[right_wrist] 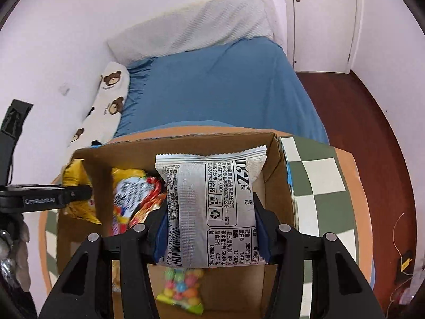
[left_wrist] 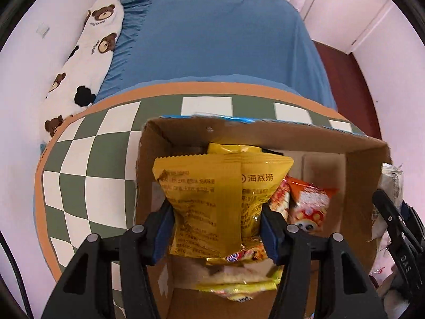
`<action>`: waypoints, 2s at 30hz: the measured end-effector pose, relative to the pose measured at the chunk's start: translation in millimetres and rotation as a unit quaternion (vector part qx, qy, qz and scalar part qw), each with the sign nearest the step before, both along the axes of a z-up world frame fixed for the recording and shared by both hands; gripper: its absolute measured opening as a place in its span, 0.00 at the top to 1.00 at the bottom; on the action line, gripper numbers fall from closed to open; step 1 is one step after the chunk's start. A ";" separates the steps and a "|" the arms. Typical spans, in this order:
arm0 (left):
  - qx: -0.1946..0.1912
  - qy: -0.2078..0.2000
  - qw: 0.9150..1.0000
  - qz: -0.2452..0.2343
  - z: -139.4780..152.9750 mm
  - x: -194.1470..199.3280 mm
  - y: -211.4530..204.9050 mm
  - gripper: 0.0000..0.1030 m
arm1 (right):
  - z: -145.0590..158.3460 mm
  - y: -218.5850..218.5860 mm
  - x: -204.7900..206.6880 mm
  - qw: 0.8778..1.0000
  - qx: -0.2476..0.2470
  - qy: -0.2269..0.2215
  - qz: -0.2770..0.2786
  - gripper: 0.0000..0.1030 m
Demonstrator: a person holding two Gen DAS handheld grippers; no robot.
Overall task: Organize snacks
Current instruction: 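Place both packets into the box and open both tools, then grasp the red-and-white stick packet with left tool while right tool grasps white bread packet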
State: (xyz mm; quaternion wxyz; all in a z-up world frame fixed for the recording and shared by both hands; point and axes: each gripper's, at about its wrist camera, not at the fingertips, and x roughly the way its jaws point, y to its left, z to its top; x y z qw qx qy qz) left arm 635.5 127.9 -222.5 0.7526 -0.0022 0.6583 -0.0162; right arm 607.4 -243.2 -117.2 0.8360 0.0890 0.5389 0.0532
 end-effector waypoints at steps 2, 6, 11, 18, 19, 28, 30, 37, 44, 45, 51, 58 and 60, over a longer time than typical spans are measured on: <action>-0.014 0.006 1.000 0.005 -6.2 5.2 2.5 0.40 | -19.1 -3.0 13.9 0.999 0.000 0.031 -0.013 0.25; -0.015 0.003 1.000 0.000 -9.8 7.9 -0.4 0.12 | -37.7 -6.2 24.6 0.998 -0.016 0.059 -0.022 0.09; -0.013 -0.011 1.000 -0.003 -7.8 2.9 -3.3 0.08 | -39.8 -3.6 22.7 0.998 -0.032 0.059 -0.012 0.06; -0.034 -0.044 0.998 -0.005 3.5 -24.5 -7.0 0.08 | -25.4 5.4 4.1 0.998 -0.028 0.054 0.000 0.06; -0.034 -0.051 0.998 -0.006 5.2 -30.6 -7.6 0.08 | -24.9 5.8 0.4 0.998 -0.031 0.053 0.002 0.06; -0.015 -0.114 0.993 -0.008 21.1 -95.0 -7.4 0.08 | -7.7 10.2 -52.0 0.999 -0.041 0.029 0.010 0.06; -0.010 -0.125 0.992 -0.010 24.9 -109.2 -8.2 0.08 | -2.2 9.6 -63.7 0.999 -0.040 0.021 0.006 0.05; -0.007 -0.170 0.985 -0.011 51.3 -154.8 -8.0 0.08 | 25.1 8.0 -105.6 0.999 -0.041 -0.012 0.005 0.05; -0.004 -0.219 0.976 -0.015 84.3 -204.2 -11.7 0.08 | 69.6 8.5 -152.2 0.997 -0.044 -0.068 0.005 0.05; -0.004 -0.225 0.974 -0.016 88.5 -209.7 -12.1 0.08 | 75.9 8.5 -158.8 0.996 -0.045 -0.075 0.003 0.05; -0.008 -0.251 0.967 -0.029 116.0 -249.0 -15.5 0.08 | 105.1 7.3 -199.3 0.995 -0.022 -0.098 0.002 0.03; 0.022 -0.196 0.976 -0.092 67.6 -288.0 -31.2 0.08 | 66.8 -16.9 -251.7 0.999 0.027 0.002 -0.017 0.03; 0.039 -0.145 0.980 -0.130 26.4 -293.8 -43.6 0.08 | 42.6 -23.1 -266.9 0.999 0.028 0.036 -0.021 0.03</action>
